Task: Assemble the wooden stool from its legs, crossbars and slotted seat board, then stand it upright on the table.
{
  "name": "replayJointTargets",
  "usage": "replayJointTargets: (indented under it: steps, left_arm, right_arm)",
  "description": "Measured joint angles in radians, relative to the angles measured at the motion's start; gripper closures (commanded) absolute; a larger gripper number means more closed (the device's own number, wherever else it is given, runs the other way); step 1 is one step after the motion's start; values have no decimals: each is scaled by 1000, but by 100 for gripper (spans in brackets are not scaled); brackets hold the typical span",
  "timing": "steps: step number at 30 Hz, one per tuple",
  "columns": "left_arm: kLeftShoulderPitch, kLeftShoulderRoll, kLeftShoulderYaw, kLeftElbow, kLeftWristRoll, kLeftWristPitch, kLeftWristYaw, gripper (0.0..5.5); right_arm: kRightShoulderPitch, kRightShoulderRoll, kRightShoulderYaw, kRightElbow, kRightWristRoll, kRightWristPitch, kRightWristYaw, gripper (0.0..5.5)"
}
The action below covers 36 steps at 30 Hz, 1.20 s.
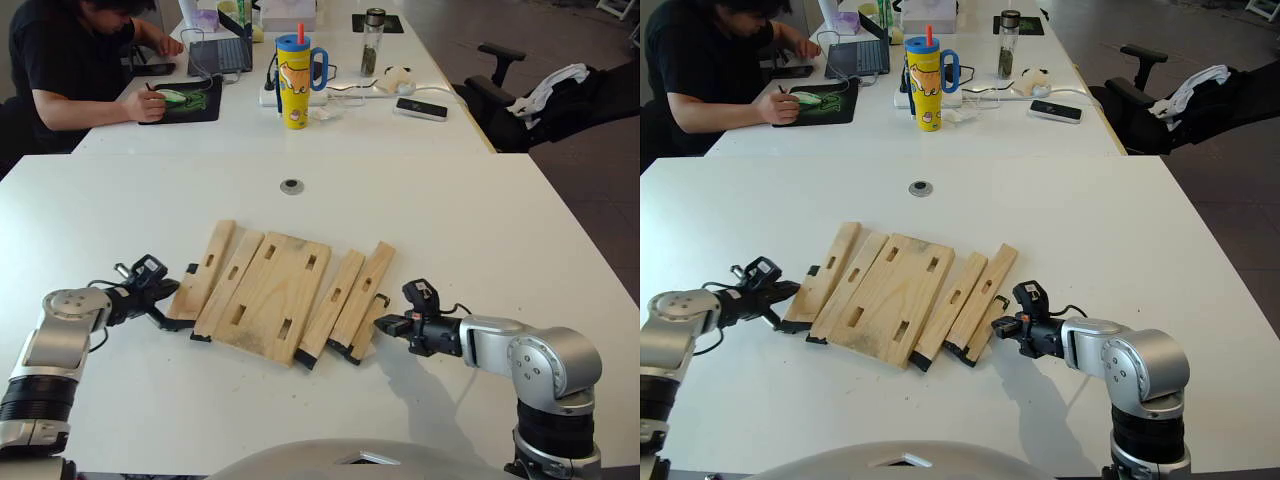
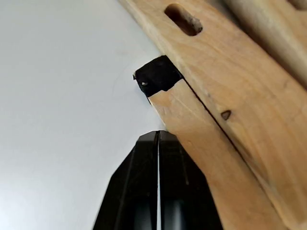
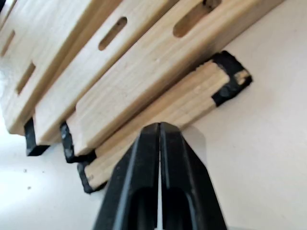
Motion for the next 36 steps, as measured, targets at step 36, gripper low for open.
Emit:
replayJointTargets:
  steps: [36]
  left_arm:
    - [121, -307, -18, -257, -22, 109, 434, 545]
  right_arm:
    - [-325, -116, 81, 452, -261, -948, 47, 550]
